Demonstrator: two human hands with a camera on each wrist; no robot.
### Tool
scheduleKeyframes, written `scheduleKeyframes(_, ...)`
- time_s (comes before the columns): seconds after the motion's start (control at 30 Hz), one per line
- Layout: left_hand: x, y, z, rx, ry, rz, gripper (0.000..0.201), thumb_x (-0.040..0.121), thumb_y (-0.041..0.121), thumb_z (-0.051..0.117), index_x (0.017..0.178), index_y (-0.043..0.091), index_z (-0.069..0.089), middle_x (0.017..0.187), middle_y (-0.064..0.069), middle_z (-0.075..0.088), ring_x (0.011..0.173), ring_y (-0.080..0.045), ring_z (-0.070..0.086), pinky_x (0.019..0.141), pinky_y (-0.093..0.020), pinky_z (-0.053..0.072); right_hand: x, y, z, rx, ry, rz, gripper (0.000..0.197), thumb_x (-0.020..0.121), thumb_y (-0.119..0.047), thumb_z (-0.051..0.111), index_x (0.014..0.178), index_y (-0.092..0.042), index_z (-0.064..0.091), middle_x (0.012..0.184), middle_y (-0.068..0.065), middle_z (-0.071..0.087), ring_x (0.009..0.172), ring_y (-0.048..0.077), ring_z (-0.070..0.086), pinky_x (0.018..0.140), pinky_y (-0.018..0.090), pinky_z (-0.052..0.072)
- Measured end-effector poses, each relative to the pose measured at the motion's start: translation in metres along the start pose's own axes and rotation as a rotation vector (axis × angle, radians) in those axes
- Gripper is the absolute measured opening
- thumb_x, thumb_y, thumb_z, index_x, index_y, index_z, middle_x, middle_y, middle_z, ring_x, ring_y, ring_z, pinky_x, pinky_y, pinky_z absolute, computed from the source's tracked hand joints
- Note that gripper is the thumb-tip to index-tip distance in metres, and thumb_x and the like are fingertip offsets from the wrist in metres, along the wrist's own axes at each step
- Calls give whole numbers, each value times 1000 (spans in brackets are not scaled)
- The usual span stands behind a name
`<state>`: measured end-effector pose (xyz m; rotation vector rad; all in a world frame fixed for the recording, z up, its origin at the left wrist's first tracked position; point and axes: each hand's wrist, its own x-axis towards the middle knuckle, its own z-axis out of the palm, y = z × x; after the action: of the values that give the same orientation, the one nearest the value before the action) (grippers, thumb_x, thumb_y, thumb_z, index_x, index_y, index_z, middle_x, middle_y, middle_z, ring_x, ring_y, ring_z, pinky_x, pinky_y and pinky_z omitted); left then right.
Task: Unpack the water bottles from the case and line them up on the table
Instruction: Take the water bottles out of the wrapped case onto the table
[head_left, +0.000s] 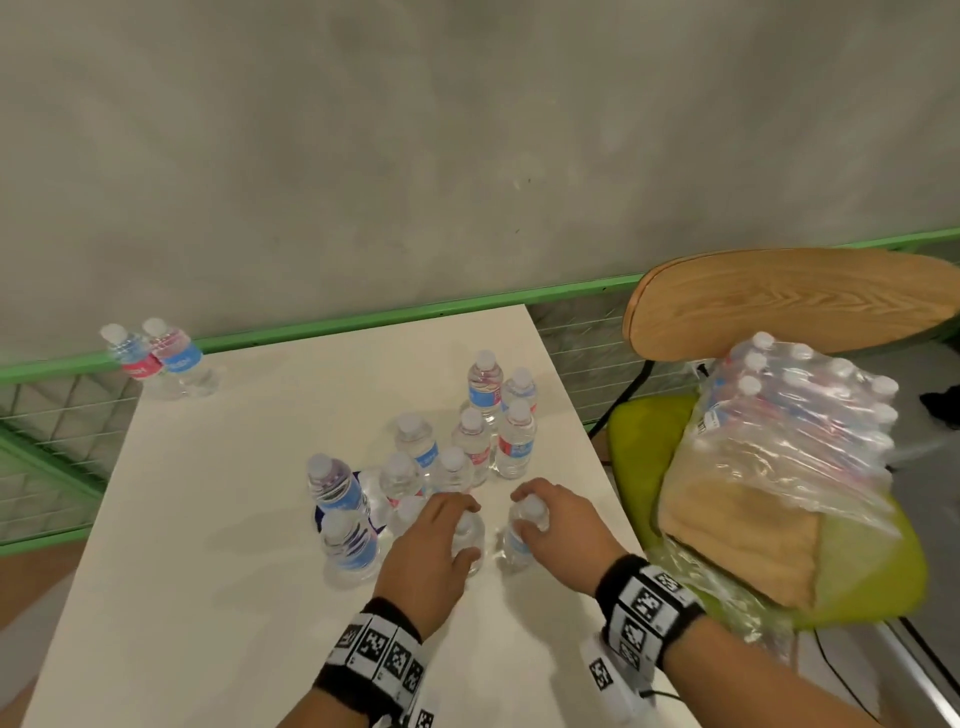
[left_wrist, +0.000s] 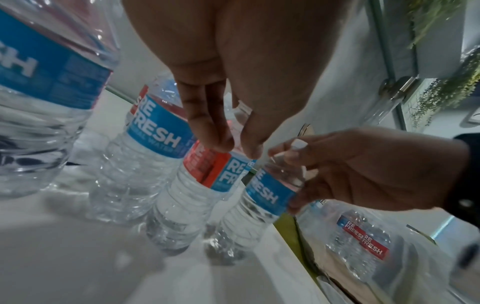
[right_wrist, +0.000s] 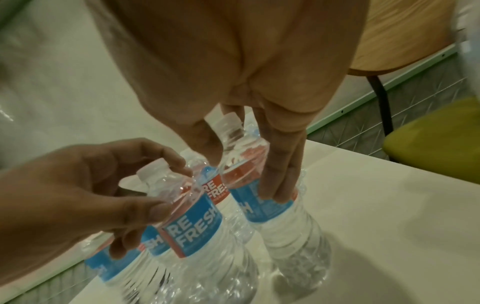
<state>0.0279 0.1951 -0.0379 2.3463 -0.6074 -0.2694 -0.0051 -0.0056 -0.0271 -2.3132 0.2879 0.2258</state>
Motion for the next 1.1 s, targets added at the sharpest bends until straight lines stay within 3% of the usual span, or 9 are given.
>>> scheduleKeyframes(0.1, 1, -2, 0, -17, 1, 6, 46, 82, 18, 70, 121, 34, 50, 122, 24, 45, 104, 2, 50, 85, -16, 43, 22, -11, 4, 9, 25, 15, 31, 87, -24, 61, 117, -29, 57, 113, 3, 63, 103, 21, 60, 91, 33, 49)
scheduleKeyframes(0.3, -1, -1, 3, -45, 20, -1, 47, 82, 16, 69, 119, 37, 48, 122, 27, 43, 104, 1, 52, 84, -19, 48, 54, -24, 3, 19, 54, 23, 31, 89, -22, 62, 119, -21, 57, 111, 6, 66, 102, 24, 61, 84, 28, 47)
scheduleKeyframes(0.5, -5, 1, 0, -40, 2, -15, 50, 84, 18, 68, 121, 41, 44, 125, 29, 40, 105, 2, 52, 85, -23, 51, 53, -19, 1, 57, 92, -1, 42, 84, -32, 70, 123, -26, 55, 111, 2, 60, 103, 18, 59, 85, 24, 42)
scheduleKeyframes(0.57, -7, 6, -1, -52, 32, -13, 55, 82, 22, 71, 124, 41, 41, 128, 26, 36, 92, 3, 53, 78, -14, 49, 40, -12, -5, 78, 123, -17, 51, 82, -38, 72, 127, -31, 50, 112, -6, 54, 98, 7, 54, 86, 21, 43)
scheduleKeyframes(0.63, -8, 15, -3, -71, 117, 1, 53, 80, 27, 73, 122, 38, 42, 124, 22, 35, 74, -1, 54, 66, -4, 41, 20, 2, -16, 119, 173, -40, 37, 84, -34, 70, 118, -36, 54, 104, -13, 58, 78, -1, 55, 74, 15, 46)
scheduleKeyframes(0.73, -6, 35, -2, -70, 163, 77, 38, 83, 26, 69, 110, 37, 46, 111, 22, 40, 63, -5, 53, 60, -7, 40, -18, 41, -35, 177, 185, -11, 17, 88, -20, 66, 92, -36, 63, 78, -7, 67, 61, 8, 59, 60, 24, 53)
scheduleKeyframes(0.8, -1, 52, 4, -92, 101, 125, 30, 85, 23, 66, 100, 40, 47, 100, 20, 47, 61, -13, 54, 61, -14, 45, -44, 75, -49, 175, 182, 92, 16, 88, -18, 65, 88, -34, 66, 73, -2, 68, 63, 16, 62, 61, 30, 56)
scheduleKeyframes(0.93, 18, 88, 41, -129, -145, 171, 21, 84, 16, 61, 82, 33, 48, 87, 13, 53, 65, -16, 54, 61, -16, 42, -76, 140, -84, 85, 256, 310, 20, 87, -14, 66, 82, -33, 66, 74, -8, 68, 68, 7, 63, 60, 14, 51)
scheduleKeyframes(1.1, 57, 133, 119, -45, -501, 274, 5, 84, 28, 55, 85, 30, 50, 90, 13, 55, 72, -11, 55, 72, -26, 49, -80, 196, -135, 92, 402, 453, 24, 89, -11, 63, 109, -24, 60, 100, -5, 61, 74, 9, 59, 66, 19, 48)
